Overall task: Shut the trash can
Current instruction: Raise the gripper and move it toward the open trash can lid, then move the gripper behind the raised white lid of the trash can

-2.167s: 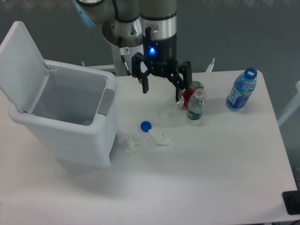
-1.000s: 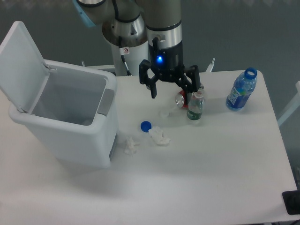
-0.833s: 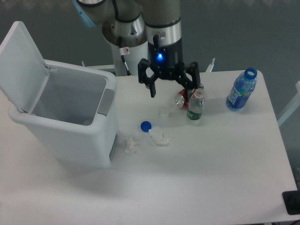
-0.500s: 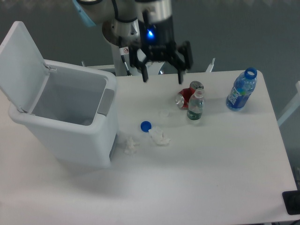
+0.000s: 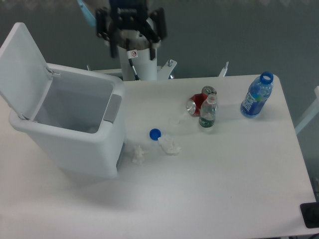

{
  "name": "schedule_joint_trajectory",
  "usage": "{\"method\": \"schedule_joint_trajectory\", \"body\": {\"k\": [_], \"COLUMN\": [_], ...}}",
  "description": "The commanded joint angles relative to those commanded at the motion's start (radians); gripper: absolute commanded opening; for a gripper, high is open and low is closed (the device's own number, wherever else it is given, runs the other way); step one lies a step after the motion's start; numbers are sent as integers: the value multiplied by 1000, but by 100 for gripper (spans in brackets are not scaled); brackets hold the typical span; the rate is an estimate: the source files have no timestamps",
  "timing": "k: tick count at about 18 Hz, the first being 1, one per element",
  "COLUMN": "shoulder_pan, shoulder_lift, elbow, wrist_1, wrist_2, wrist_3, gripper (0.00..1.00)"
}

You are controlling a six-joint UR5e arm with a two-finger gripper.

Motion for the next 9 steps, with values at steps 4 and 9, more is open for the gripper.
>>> {"method": "schedule_joint_trajectory", "body": {"k": [4,9], "shoulder_pan": [-37,-58], "shoulder_lift": [22,29], "elbow": [9,48], "wrist_1": [6,11], "wrist_2": [-89,-193], "wrist_3": [-109,-247], "gripper": [100,100]}}
